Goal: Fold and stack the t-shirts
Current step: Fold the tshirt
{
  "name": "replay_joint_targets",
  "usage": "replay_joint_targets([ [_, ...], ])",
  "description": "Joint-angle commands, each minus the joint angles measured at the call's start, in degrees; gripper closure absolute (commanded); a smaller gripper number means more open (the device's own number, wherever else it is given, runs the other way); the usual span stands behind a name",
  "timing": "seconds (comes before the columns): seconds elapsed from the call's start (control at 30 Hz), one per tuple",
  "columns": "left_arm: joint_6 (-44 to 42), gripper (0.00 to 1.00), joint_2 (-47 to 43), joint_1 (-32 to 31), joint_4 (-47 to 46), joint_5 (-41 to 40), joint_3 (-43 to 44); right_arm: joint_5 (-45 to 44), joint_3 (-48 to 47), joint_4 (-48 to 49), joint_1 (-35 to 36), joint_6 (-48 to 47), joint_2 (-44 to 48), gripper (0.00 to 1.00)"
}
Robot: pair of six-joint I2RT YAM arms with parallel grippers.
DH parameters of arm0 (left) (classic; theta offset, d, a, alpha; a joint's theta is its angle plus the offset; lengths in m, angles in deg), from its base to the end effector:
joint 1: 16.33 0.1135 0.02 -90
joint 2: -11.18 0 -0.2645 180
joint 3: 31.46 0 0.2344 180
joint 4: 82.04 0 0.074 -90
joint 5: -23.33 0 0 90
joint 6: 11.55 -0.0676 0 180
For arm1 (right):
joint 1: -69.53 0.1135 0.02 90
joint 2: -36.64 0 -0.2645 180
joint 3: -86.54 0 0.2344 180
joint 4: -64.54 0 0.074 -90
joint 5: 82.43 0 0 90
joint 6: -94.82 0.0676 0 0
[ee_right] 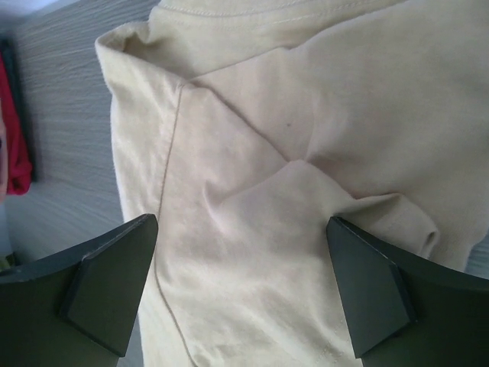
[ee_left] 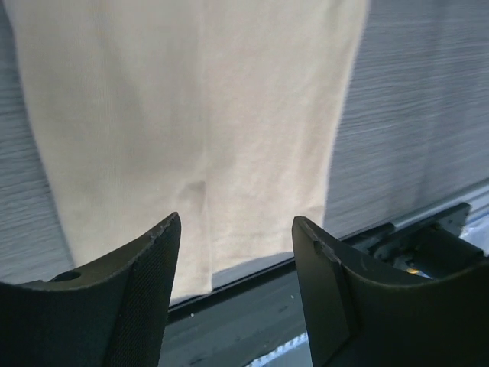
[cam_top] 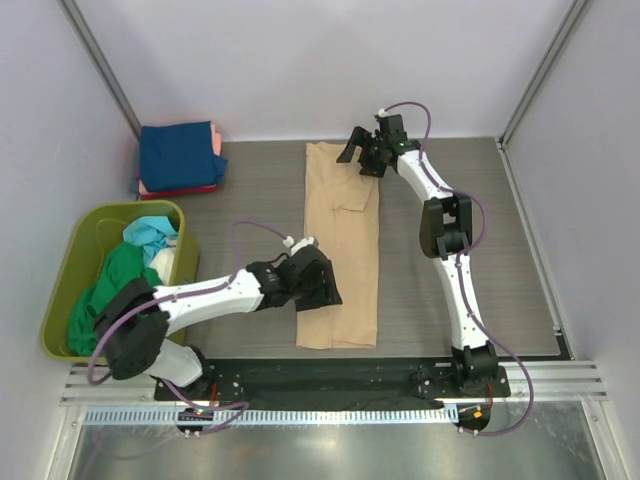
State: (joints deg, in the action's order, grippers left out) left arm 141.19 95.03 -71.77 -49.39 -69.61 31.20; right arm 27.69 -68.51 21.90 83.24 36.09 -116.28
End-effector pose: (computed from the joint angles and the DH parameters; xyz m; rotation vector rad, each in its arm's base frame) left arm 0.1695 -0.2399 0.1775 -0.1934 2.6781 -0.7167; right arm 0.5718 0.1634 0.1533 0.1688 2.3520 0.7996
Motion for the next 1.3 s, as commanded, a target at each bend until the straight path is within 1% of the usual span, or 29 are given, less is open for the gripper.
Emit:
replay_joint_targets([
  [0.0,-5.6,0.38,-7.1,-0.2,11.7,-6.5,5.9,5.5,-2.2,0.8,0.7,-0.9,6.9,0.01],
  [0.07,-6.1,0.37,-10.5,-0.2,13.1,-8.9,6.4,6.0,-0.2,0.8,1.0,-0.4,13.2,0.0],
  [0.1,-6.7,0.37,-11.6,-0.2,14.3,-9.6,6.3,5.4,4.8,0.7,1.1,-0.7,16.3,0.0],
  [0.13,-6.8,0.36,-12.6,-0.2,15.0,-10.2,6.2,4.3,8.4,0.7,1.2,-1.1,22.9,0.0],
  [0.17,-7.0,0.36,-14.8,-0.2,15.7,-11.5,5.7,3.0,12.7,0.7,1.2,-1.8,27.1,0.0],
  [0.2,-7.1,0.36,-15.9,-0.2,17.0,-11.9,5.2,1.3,21.9,0.6,1.5,-2.0,31.1,0.0],
  [0.23,-7.0,0.35,-17.1,-0.1,17.4,-12.5,4.6,-1.7,26.9,0.7,1.6,-2.1,34.8,0.0],
  [0.27,-6.9,0.35,-19.2,-0.1,18.1,-13.3,3.0,-3.8,31.9,0.6,1.8,-1.6,43.2,0.0],
  [0.3,-6.9,0.34,-20.6,-0.1,18.3,-13.6,2.1,-5.2,41.9,0.6,2.1,-1.3,46.9,0.0],
  [0.33,-6.8,0.34,-21.7,0.2,18.3,-13.6,1.1,-8.0,47.1,0.6,2.5,-1.1,51.3,0.0],
  [0.37,-6.7,0.34,-22.8,0.2,18.8,-13.8,-0.6,-9.6,52.1,0.0,2.9,-0.3,58.5,0.0],
  [0.4,-6.6,0.33,-25.2,0.3,18.8,-13.9,-1.4,-10.8,61.7,-0.2,3.9,0.4,62.5,0.0],
  [0.43,-6.3,0.33,-26.3,0.5,19.1,-14.1,-3.1,-11.8,66.7,-0.4,4.4,1.2,66.1,0.0],
  [0.47,-6.1,0.32,-27.6,0.7,19.4,-14.3,-3.9,-11.8,71.4,-0.6,4.8,2.2,72.8,0.0],
  [0.5,-6.1,0.32,-29.6,0.8,19.5,-14.6,-4.6,-11.3,79.8,-0.8,5.4,3.7,76.0,0.0],
  [0.57,-5.3,0.31,-31.8,0.9,20.1,-15.0,-6.7,-11.8,87.5,-2.2,7.1,5.2,82.3,0.0],
  [0.6,-4.9,0.31,-32.7,0.9,20.1,-15.0,-7.4,-12.0,93.8,-3.1,7.5,7.6,87.9,0.0],
  [0.67,-4.0,0.31,-35.2,0.9,19.8,-15.0,-9.9,-12.2,99.2,-4.5,9.0,9.9,93.9,0.0],
  [0.7,-3.4,0.31,-36.0,0.9,19.5,-14.9,-10.8,-12.1,103.7,-4.8,9.6,11.6,96.5,0.0],
  [0.73,-3.2,0.31,-37.0,0.9,19.3,-14.8,-11.6,-12.1,105.7,-5.0,10.4,14.7,101.4,0.0],
  [0.77,-2.7,0.31,-37.4,0.9,18.7,-14.6,-13.2,-12.1,109.0,-4.9,12.1,16.4,103.2,0.0],
  [0.83,-2.0,0.31,-37.6,0.9,17.9,-14.3,-15.3,-12.6,111.8,-4.4,14.6,20.5,106.8,0.01],
  [0.9,-1.5,0.31,-37.1,0.9,16.3,-13.2,-16.4,-13.0,115.4,-2.5,18.3,22.7,107.3,0.02],
  [1.0,-0.9,0.31,-35.3,1.0,14.0,-11.8,-17.9,-14.1,118.2,1.4,23.4,26.3,105.2,0.05],
  [1.07,-0.6,0.31,-34.3,0.9,12.5,-11.1,-18.7,-16.1,118.6,3.8,26.1,28.0,102.6,0.09],
  [1.1,-0.5,0.31,-33.5,0.9,12.0,-10.5,-18.9,-16.5,118.7,4.4,28.4,28.4,101.6,0.13],
  [1.17,-0.2,0.31,-32.7,1.0,10.2,-10.2,-20.0,-17.5,119.0,6.6,30.2,29.6,99.0,0.17],
  [1.23,0.1,0.31,-31.7,0.9,8.9,-9.4,-20.7,-18.2,119.0,7.5,32.4,30.3,97.6,0.25],
  [1.27,0.4,0.31,-31.4,0.9,7.9,-8.8,-20.9,-18.2,119.5,8.5,33.1,30.5,96.4,0.27],
])
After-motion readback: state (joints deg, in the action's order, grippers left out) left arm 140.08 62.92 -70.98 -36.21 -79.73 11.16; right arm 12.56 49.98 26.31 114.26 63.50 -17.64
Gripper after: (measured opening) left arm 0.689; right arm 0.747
